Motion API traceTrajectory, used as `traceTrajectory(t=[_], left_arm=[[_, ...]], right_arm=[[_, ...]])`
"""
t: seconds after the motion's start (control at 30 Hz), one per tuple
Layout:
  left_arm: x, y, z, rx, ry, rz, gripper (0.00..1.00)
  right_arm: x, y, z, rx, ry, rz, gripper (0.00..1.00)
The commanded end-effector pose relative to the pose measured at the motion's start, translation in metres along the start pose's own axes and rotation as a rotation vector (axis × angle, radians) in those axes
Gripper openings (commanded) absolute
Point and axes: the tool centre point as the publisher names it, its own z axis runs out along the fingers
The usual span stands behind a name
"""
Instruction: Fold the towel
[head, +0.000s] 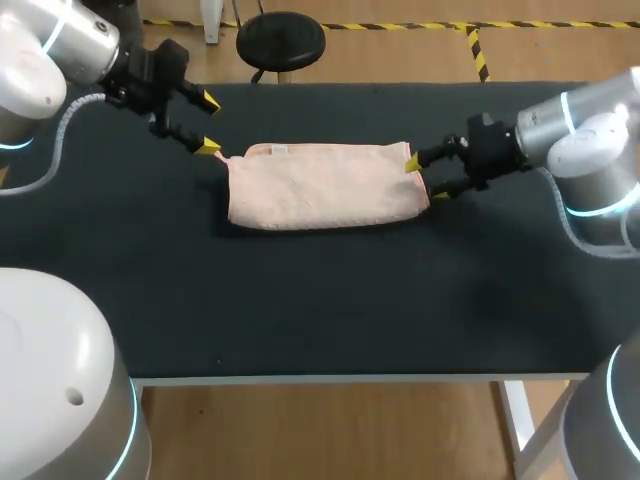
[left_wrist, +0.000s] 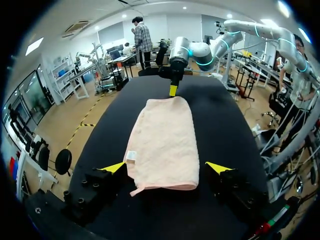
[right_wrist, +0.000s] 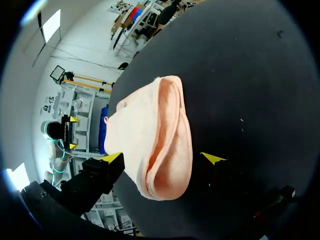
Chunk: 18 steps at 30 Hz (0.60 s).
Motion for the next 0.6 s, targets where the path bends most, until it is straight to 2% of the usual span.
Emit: traceTrajectory(t=[0.03,0.6], left_arm=[[0.000,0.001,0.001,0.003,-0.002,0.001,1.00],[0.000,0.001,0.001,0.003,-0.002,0.001,1.00]], right_arm=[[-0.003,0.010,0.012,0.097,0.008,-0.004,1.00],[0.014,0.001,0.048,0.104,0.058,0.016,1.00]])
